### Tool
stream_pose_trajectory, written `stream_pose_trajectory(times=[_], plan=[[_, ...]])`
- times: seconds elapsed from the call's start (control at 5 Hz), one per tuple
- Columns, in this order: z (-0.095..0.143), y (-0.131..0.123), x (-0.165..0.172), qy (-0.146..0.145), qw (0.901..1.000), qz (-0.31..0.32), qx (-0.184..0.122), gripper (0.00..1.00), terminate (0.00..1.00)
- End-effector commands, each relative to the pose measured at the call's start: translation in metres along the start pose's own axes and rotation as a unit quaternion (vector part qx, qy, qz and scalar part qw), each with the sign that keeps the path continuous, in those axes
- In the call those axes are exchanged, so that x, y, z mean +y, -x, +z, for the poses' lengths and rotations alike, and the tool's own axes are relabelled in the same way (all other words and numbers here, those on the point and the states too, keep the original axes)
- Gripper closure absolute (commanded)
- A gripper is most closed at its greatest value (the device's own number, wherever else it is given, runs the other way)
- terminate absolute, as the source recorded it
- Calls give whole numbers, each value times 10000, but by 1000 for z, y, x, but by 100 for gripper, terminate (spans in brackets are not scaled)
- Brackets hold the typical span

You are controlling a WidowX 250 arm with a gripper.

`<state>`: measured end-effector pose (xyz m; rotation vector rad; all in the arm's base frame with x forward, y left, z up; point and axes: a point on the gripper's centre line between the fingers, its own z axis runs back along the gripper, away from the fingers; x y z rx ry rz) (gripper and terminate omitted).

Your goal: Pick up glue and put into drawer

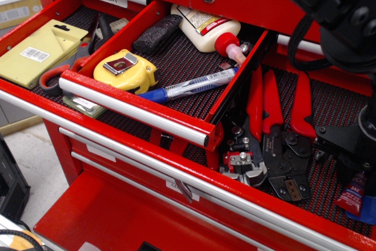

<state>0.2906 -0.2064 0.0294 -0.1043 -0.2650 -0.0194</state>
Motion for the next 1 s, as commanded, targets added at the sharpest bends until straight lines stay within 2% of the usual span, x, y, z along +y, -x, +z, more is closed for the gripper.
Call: stream_pose_trajectory(times=[0.0, 0.2, 0.4, 0.6, 0.8], plan=[[37, -2, 1, -133, 9991, 223, 324, 100, 0], [90, -14, 34, -810, 9942, 287, 644, 100, 0], [122, -27, 74, -1284, 9893, 144, 673, 100, 0], [142, -36, 117, -1663, 9834, -380, 617, 100, 0], [146, -42, 165, -1775, 9795, -813, 489, 100, 100]])
